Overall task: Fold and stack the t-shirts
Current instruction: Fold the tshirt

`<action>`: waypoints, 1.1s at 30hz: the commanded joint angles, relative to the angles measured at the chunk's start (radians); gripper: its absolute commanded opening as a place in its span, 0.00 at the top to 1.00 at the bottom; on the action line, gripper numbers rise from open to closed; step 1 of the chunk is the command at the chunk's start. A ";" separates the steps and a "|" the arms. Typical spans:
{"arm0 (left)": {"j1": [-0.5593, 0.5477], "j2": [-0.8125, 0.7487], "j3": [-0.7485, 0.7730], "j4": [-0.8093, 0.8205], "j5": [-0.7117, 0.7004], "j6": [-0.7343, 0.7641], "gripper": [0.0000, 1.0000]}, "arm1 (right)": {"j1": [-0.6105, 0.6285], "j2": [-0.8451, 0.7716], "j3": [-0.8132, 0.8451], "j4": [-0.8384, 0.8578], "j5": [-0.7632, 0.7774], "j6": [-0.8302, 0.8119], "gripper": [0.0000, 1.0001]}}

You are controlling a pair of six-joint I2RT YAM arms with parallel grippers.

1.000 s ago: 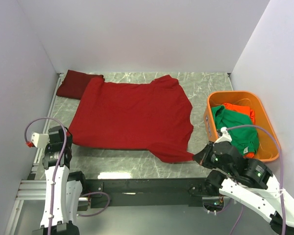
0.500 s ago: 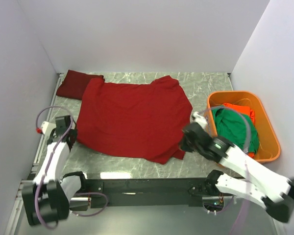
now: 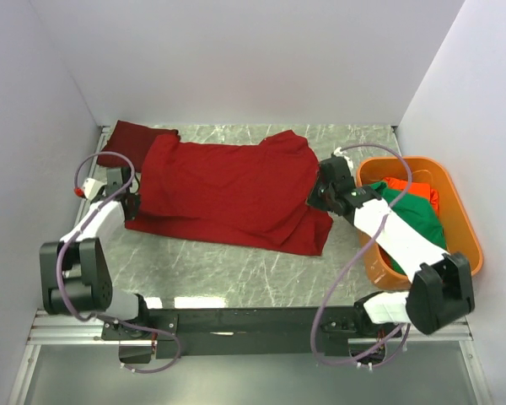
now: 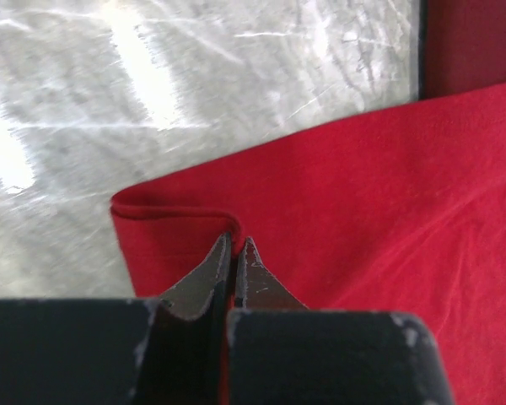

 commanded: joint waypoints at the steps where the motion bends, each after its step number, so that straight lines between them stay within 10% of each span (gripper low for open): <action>1: -0.003 0.062 0.085 0.023 -0.029 -0.020 0.99 | -0.045 0.041 0.065 0.064 -0.049 -0.044 1.00; 33: 0.028 0.208 0.220 0.052 0.053 0.027 0.99 | -0.179 0.117 0.092 0.165 -0.129 -0.016 1.00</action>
